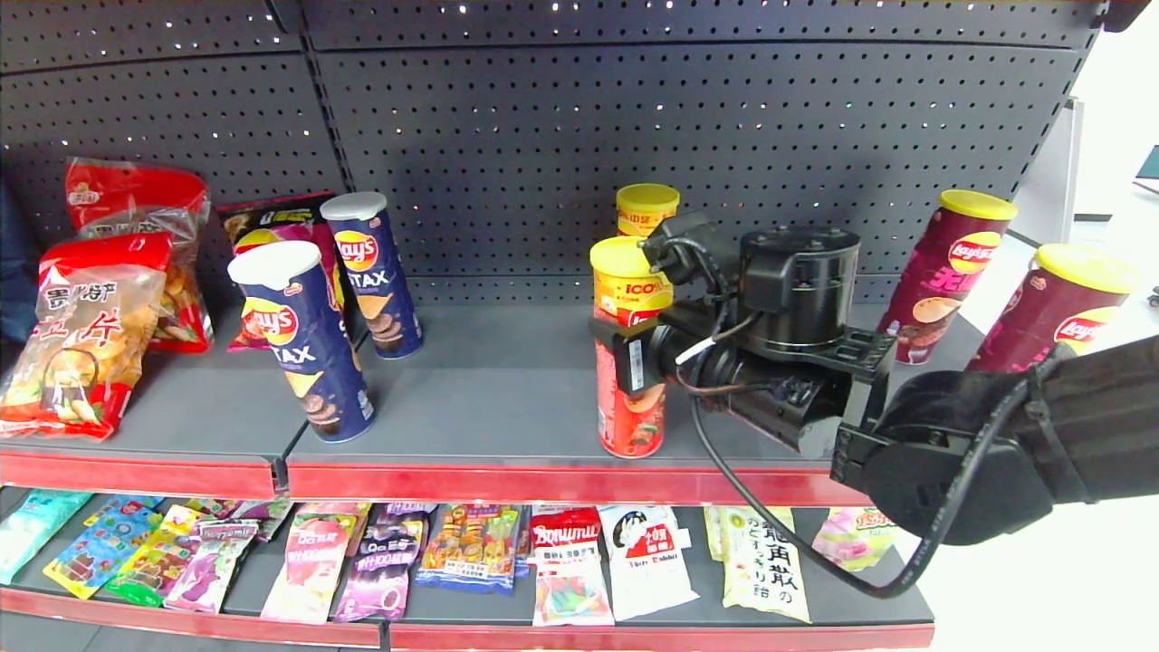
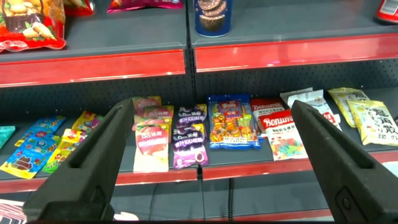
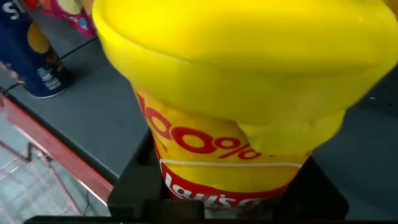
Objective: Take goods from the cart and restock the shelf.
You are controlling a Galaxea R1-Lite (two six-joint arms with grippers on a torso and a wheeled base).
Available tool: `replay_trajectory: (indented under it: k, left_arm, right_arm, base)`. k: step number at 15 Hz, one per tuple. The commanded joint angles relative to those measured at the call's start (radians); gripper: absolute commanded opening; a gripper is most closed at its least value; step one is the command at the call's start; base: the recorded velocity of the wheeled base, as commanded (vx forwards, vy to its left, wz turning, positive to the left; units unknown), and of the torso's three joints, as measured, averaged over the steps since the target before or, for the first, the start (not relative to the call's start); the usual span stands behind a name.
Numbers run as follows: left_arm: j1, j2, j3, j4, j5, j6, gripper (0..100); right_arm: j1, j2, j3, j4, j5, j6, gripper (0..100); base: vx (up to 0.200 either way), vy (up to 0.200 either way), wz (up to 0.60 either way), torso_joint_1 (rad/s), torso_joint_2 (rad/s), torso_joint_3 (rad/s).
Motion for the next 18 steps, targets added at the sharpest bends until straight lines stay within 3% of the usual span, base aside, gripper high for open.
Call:
replay_trajectory:
  k: [1, 5, 6, 8, 18]
  left_arm:
    - [0.000, 0.002, 0.000, 0.000, 0.001, 0.000, 100]
    - [0.000, 0.002, 0.000, 0.000, 0.001, 0.000, 100]
    - [0.000, 0.002, 0.000, 0.000, 0.001, 0.000, 100]
    - [0.000, 0.002, 0.000, 0.000, 0.001, 0.000, 100]
    - [0.000, 0.002, 0.000, 0.000, 0.001, -0.002, 100]
  right_arm:
    - [0.039, -0.025, -0.002, 0.001, -0.087, -0.001, 0]
    - [0.066, -0.026, -0.010, 0.001, -0.202, -0.004, 0]
    - [0.071, 0.003, -0.033, -0.005, -0.333, -0.001, 0]
    - [0.091, 0.028, -0.079, -0.010, -0.443, 0.007, 0]
    - [0.126, 0.106, -0.106, -0.010, -0.584, 0.095, 0]
  base:
    - [0.000, 0.000, 0.00, 0.000, 0.00, 0.000]
    - [0.000, 0.000, 0.00, 0.000, 0.00, 0.000]
    - [0.000, 0.000, 0.00, 0.000, 0.00, 0.000]
    - [0.000, 0.000, 0.00, 0.000, 0.00, 0.000]
    - [0.000, 0.000, 0.00, 0.000, 0.00, 0.000]
